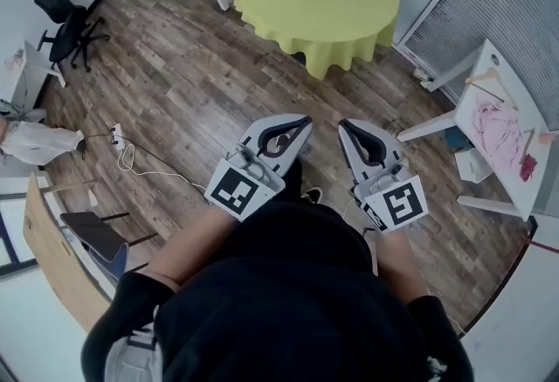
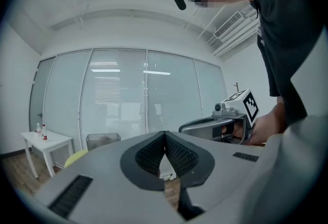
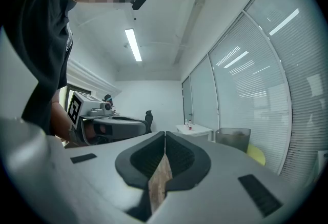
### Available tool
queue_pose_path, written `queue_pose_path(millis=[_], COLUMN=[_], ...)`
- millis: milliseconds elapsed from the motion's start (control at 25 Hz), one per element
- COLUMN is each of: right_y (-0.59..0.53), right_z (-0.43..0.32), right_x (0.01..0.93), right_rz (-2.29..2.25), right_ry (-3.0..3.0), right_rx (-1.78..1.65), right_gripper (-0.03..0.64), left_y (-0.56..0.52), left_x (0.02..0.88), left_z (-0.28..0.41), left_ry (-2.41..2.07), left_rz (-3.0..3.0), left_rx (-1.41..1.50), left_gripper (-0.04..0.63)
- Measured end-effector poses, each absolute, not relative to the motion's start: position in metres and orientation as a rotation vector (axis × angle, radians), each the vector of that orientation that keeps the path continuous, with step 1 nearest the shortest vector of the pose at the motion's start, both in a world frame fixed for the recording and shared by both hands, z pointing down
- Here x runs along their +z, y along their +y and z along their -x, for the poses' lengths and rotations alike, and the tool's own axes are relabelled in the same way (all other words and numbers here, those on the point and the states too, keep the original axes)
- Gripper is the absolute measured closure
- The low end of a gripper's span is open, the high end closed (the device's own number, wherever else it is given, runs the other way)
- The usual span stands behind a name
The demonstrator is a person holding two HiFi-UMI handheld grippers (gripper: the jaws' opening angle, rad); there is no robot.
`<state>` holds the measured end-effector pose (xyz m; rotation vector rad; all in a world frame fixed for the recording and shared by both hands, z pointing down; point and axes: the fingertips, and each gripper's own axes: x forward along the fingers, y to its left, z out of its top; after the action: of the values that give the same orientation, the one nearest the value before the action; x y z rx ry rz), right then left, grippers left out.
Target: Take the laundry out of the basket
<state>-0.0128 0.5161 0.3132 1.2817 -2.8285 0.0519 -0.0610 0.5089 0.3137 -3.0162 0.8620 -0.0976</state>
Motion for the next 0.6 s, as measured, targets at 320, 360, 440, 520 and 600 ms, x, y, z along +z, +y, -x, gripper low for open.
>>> queue_pose_path(millis=[320,360,440,520,600], right_y=[0.470,0.463,0.447,0.431,0.414], right_z=[0.014,0.016,0.018,0.022,0.025], right_x=[0.323,0.323,0.324,0.325,0.326], right_rz=[-1.265,-1.260,-1.253,-1.249,-1.244], right_ry=[-2.812,-2.810,-2.807,-2.804,-2.803], right_rx=[0.079,0.081,0.086,0.093,0.099], right_gripper=[0.592,0.592,0.592,0.592,0.592], left_y=[0.462,0.455,0.442,0.428,0.411], left_x=[0.327,0.327,0.328,0.328,0.329], left_z=[0.059,0.057,0.055,0.055,0.056], left_ry=[0.844,0.835,0.819,0.812,0.811], left_rz=[3.032,3.034,3.039,3.045,3.054], left_rx=[-0.102,-0.099,-0.091,-0.080,-0.071], left_gripper=[0.586,0.586,0.586,0.586,0.586])
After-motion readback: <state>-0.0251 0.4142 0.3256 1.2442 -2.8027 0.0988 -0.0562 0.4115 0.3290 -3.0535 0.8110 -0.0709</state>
